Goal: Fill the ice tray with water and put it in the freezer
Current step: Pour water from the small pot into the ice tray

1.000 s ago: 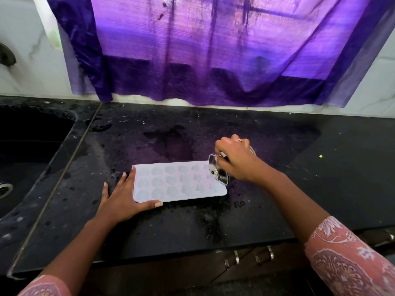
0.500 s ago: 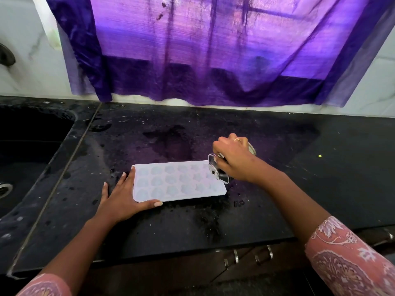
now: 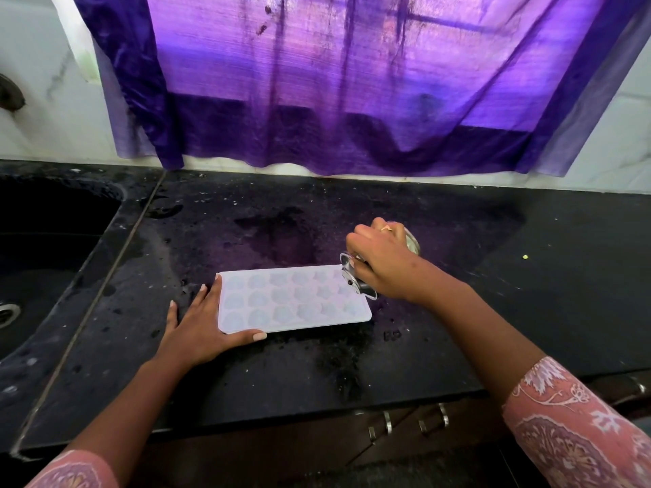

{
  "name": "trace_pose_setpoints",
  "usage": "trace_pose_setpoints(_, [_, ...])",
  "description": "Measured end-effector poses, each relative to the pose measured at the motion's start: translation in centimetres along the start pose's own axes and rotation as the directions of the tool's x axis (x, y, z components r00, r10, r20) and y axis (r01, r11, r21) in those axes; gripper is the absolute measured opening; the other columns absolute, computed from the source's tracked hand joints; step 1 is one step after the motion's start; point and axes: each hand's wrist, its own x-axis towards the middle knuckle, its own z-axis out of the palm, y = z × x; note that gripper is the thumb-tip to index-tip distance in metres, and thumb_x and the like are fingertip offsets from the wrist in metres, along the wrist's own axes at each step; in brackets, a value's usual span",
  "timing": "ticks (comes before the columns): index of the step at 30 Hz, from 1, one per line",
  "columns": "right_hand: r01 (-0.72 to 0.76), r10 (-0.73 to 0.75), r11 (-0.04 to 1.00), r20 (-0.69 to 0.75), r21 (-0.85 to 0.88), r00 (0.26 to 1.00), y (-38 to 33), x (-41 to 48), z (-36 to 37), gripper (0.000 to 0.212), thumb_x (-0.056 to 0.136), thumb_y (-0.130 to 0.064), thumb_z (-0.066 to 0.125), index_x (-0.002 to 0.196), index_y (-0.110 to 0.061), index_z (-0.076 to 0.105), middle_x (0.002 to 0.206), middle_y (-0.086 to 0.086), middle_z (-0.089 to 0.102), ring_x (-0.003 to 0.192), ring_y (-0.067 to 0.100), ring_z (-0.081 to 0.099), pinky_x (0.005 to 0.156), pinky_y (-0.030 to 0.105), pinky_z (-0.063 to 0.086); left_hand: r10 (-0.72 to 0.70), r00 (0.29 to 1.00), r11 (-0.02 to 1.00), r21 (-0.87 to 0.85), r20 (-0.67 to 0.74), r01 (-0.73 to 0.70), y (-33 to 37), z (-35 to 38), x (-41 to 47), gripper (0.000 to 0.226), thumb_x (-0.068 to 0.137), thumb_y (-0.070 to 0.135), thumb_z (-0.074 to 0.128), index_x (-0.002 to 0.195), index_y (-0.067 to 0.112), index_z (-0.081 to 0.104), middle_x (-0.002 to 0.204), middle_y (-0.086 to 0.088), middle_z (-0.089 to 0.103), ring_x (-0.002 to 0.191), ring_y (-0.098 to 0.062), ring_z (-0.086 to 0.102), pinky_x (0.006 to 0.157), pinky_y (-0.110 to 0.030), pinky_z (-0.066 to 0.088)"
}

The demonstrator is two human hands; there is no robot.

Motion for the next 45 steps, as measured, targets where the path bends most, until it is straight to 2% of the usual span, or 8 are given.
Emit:
trace_pose_setpoints(8, [0.029, -0.03, 0.998, -0.018, -0.057, 0.999, 0.0, -0.2, -0.2, 0.014, 0.093, -0.016, 0.037, 0.097, -0.008, 0.048, 0.092, -0.003, 0.033, 0.099, 0.02, 0.033, 0.094, 0.036, 0.018, 0.0, 1.0, 1.0, -0.003, -0.002, 0.0, 0.0, 0.0, 0.0, 0.143, 0.031, 0.101, 0.031, 0.146, 0.03, -0.014, 0.157, 0.01, -0.001, 0.143, -0.006, -0.006, 0.112, -0.047, -0.014])
trace_pose_setpoints(14, [0.063, -0.068, 0.995, -0.056, -0.082, 0.996, 0.0, -0.4, -0.6, 0.014, 0.093, -0.015, 0.037, 0.098, -0.008, 0.048, 0.093, -0.002, 0.033, 0.105, 0.025, 0.037, 0.087, 0.035, 0.018, -0.001, 1.0, 1.0, -0.003, -0.001, 0.001, 0.0, 0.0, 0.0, 0.144, 0.03, 0.101, 0.031, 0.147, 0.03, -0.014, 0.157, 0.009, -0.001, 0.143, -0.006, -0.006, 0.112, -0.046, -0.014])
trace_pose_setpoints(20, [0.06, -0.068, 0.992, -0.07, -0.111, 0.995, -0.1, -0.3, -0.8, 0.017, 0.094, -0.015, 0.036, 0.101, -0.006, 0.048, 0.107, 0.007, 0.049, 0.107, 0.025, 0.037, 0.089, 0.036, 0.019, 0.0, 1.0, 1.0, -0.002, -0.007, 0.0, -0.2, 0.2, 0.1, 0.143, 0.031, 0.101, 0.032, 0.147, 0.029, -0.014, 0.157, 0.008, 0.0, 0.143, -0.006, -0.006, 0.112, -0.046, -0.014])
trace_pose_setpoints(27, [0.038, -0.038, 0.999, -0.046, -0.015, 0.998, -0.1, -0.8, 0.4, 0.011, 0.095, -0.017, 0.036, 0.085, -0.015, 0.033, 0.091, -0.003, 0.033, 0.09, 0.015, 0.025, 0.085, 0.035, 0.019, 0.008, 1.0, 1.0, -0.002, -0.008, -0.008, -0.1, 0.2, 0.1, 0.141, 0.034, 0.1, 0.033, 0.147, 0.03, -0.014, 0.157, 0.009, -0.001, 0.143, -0.006, -0.007, 0.112, -0.047, -0.016])
trace_pose_setpoints(30, [0.001, 0.0, 1.0, -0.041, 0.022, 0.999, 0.0, -1.1, 1.0, 0.01, 0.095, -0.018, 0.037, 0.085, -0.016, 0.033, 0.092, -0.004, 0.032, 0.089, 0.014, 0.024, 0.082, 0.029, 0.014, 0.009, 1.0, 1.0, -0.005, -0.013, -0.009, -0.1, 0.1, 0.1, 0.141, 0.035, 0.099, 0.034, 0.147, 0.029, -0.012, 0.157, 0.01, -0.002, 0.143, -0.007, -0.007, 0.111, -0.048, -0.016])
trace_pose_setpoints(34, [-0.077, 0.1, 0.979, -0.116, 0.191, 0.988, 0.4, -1.3, 1.8, 0.011, 0.093, -0.013, 0.04, 0.083, -0.014, 0.035, 0.09, -0.001, 0.037, 0.088, 0.018, 0.03, 0.083, 0.032, 0.023, 0.013, 0.999, 1.0, -0.008, -0.037, -0.014, -0.2, 0.3, 0.1, 0.138, 0.037, 0.098, 0.037, 0.148, 0.029, -0.009, 0.157, 0.011, -0.005, 0.143, -0.007, -0.007, 0.111, -0.049, -0.015])
trace_pose_setpoints(39, [-0.117, 0.276, 0.834, -0.223, 0.54, 0.935, 1.5, -1.5, 2.9, 0.022, 0.092, -0.013, 0.048, 0.074, -0.017, 0.035, 0.078, -0.004, 0.038, 0.077, 0.018, 0.037, 0.068, 0.027, 0.029, -0.02, 0.999, 1.0, 0.011, -0.028, 0.021, 0.1, 0.1, 0.1, 0.147, 0.029, 0.101, 0.03, 0.147, 0.025, -0.013, 0.156, 0.009, -0.013, 0.143, -0.009, -0.012, 0.111, -0.048, -0.015])
trace_pose_setpoints(45, [-0.156, 0.466, 0.48, -0.1, 0.863, 0.879, 1.4, -1.9, 4.7, 0.023, 0.092, -0.018, 0.05, 0.072, -0.021, 0.039, 0.072, -0.007, 0.039, 0.068, 0.008, 0.036, 0.064, 0.026, 0.031, 0.008, 0.997, 0.993, 0.116, -0.08, 0.002, 0.6, 0.0, -0.6, 0.144, 0.032, 0.102, 0.017, 0.147, 0.022, -0.016, 0.154, 0.005, -0.023, 0.138, -0.01, -0.028, 0.108, -0.048, -0.022])
